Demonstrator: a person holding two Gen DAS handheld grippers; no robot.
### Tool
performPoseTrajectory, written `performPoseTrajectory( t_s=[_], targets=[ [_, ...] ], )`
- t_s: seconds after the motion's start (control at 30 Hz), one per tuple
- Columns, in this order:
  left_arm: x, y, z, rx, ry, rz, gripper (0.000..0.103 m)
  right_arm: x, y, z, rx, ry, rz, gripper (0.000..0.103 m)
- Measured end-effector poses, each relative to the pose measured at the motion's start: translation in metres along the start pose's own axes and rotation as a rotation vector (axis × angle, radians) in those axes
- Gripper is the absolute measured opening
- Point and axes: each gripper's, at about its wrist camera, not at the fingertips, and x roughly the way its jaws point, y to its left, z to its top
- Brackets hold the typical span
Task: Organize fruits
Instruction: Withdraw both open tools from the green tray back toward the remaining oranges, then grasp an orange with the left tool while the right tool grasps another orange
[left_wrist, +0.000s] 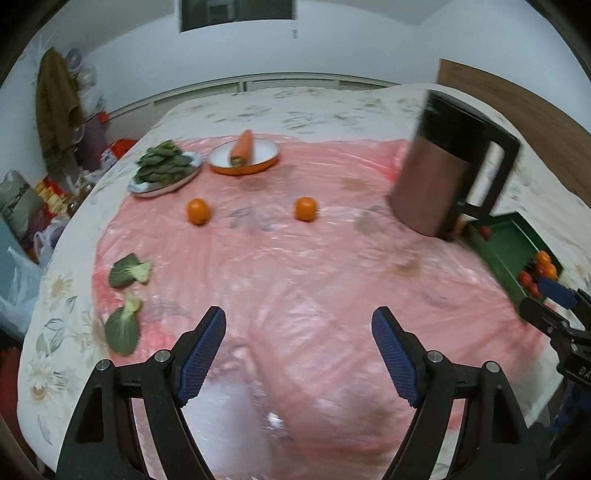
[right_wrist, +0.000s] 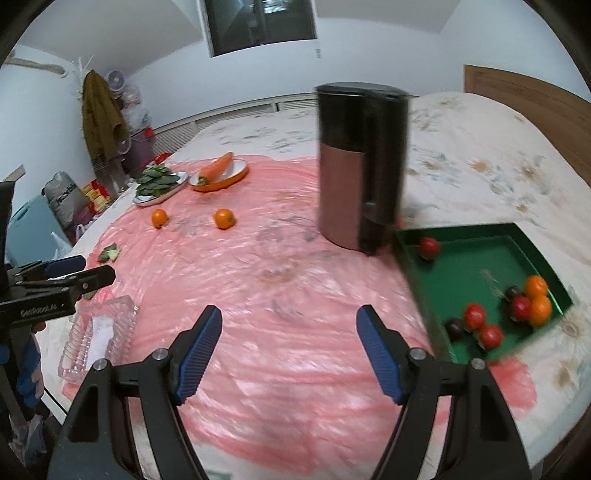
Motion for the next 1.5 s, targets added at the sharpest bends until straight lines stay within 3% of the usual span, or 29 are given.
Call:
performPoseTrajectory(
  t_s=[0.6,0.93,1.2,1.37,1.5],
  targets=[
    [0.095,0.115,0.062,-0.166,0.032,0.066,0.077,0.127,0.081,0.079,-0.098,0.022,0.164,0.103],
    [0.163,0.137,0.091,-0.15,0.073,0.085,0.076,0.213,0.102,0.109,-0.146,0.079,0.187,0.103],
    [0.204,0.149,0.107,-0.141,0.096,0.092,0.067,0.264,0.109,0.117,-0.19,0.121,0.194,0.086],
    [0.215,0.15,0.105,-0.126,0.107,0.085,0.058,0.283,0.106,0.12,-0.182,0.135,0.188,0.067],
    [0.221,0.151,0.103,-0.122,0.111,0.083,0.056,0.29,0.107,0.118,-0.189,0.143,0.178,0.062]
  ],
)
